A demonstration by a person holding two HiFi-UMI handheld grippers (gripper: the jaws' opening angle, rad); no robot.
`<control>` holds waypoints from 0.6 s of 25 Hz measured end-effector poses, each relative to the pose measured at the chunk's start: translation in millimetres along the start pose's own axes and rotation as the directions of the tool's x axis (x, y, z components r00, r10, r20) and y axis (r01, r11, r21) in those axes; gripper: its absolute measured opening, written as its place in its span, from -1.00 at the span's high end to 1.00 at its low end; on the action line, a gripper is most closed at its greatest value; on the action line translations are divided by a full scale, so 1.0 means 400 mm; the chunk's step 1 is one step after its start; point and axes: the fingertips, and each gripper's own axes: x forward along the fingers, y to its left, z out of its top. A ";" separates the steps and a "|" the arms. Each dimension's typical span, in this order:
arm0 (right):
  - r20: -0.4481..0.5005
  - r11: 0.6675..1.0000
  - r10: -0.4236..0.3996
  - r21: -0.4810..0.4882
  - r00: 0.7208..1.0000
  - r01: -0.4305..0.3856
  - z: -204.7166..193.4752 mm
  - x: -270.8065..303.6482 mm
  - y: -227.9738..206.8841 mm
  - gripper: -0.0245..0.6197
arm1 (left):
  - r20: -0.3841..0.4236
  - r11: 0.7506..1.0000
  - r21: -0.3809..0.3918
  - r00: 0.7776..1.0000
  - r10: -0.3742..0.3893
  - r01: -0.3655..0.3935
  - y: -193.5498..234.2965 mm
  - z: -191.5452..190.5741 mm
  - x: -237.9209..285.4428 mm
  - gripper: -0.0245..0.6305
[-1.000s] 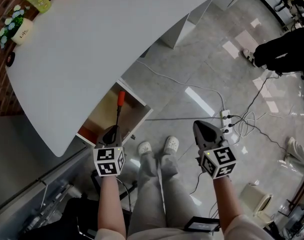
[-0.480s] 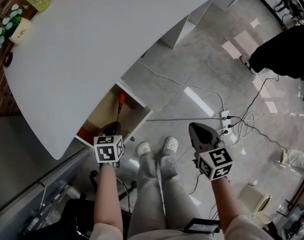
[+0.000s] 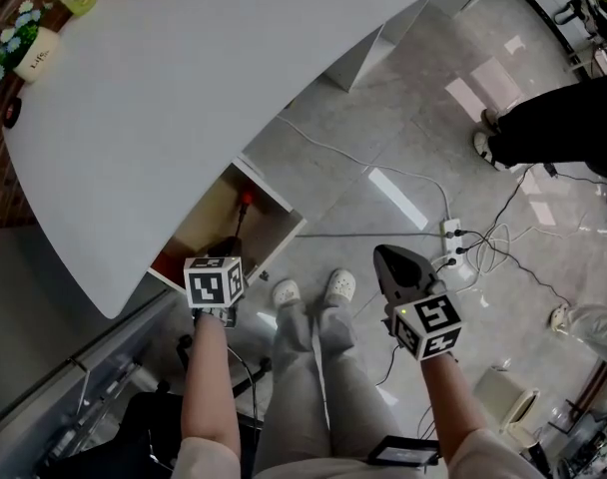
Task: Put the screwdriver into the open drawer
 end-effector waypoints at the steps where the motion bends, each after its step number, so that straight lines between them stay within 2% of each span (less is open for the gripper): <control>1: -0.001 1.000 0.004 -0.001 1.000 -0.004 -0.001 0.002 0.003 0.86 | 0.001 1.000 -0.003 1.000 -0.002 0.002 -0.001 0.000 0.000 0.86; 9: 0.002 1.000 0.006 -0.006 1.000 -0.006 0.023 -0.006 0.006 0.86 | 0.024 1.000 -0.019 1.000 0.009 -0.008 -0.008 0.008 -0.012 0.85; 15: 0.016 1.000 -0.009 -0.020 1.000 0.009 0.078 -0.055 0.004 0.86 | 0.047 1.000 -0.022 0.999 0.024 -0.023 -0.025 0.025 -0.073 0.85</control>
